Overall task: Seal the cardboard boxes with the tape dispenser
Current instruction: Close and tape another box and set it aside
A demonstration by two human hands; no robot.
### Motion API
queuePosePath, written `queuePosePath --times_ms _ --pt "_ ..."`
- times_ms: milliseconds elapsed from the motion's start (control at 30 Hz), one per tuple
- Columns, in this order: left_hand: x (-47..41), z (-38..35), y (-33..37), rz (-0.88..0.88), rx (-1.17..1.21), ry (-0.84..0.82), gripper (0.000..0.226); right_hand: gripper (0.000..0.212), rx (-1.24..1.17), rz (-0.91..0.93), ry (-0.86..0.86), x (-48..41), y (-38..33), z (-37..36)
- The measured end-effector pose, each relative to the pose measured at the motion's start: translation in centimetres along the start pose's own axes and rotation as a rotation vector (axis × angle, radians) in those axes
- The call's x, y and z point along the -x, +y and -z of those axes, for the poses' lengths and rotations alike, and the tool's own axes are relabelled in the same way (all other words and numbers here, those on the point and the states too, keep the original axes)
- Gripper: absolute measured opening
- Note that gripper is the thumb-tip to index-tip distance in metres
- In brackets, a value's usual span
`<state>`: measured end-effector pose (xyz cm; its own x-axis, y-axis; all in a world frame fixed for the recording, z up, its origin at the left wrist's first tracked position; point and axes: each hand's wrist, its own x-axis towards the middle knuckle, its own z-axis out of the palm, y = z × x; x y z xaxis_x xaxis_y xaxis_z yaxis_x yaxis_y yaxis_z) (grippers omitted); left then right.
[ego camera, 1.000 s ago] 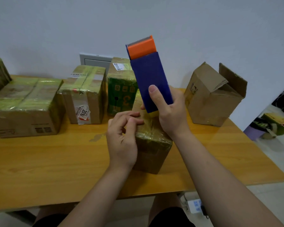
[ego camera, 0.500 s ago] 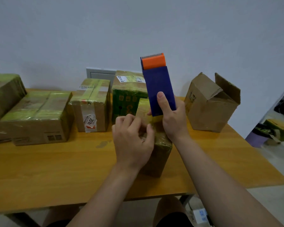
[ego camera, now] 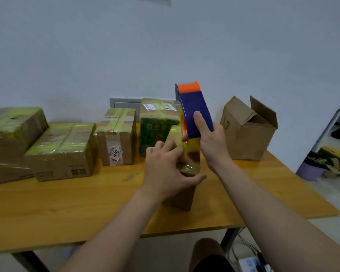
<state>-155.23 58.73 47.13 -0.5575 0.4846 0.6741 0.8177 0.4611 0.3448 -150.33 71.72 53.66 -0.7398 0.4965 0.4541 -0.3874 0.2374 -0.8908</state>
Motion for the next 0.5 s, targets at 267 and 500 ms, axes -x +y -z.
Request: queuePosePath --times_ms 267,500 --pt "-2.1 5.3 -4.6 -0.104 0.169 -0.426 0.044 0.038 0.022 -0.028 -0.122 -0.9 -3.3 3.5" --pt "-1.0 3.3 -2.4 -0.084 -0.044 -0.125 0.033 0.047 0.023 -0.035 -0.088 -1.7 -4.0 5.6"
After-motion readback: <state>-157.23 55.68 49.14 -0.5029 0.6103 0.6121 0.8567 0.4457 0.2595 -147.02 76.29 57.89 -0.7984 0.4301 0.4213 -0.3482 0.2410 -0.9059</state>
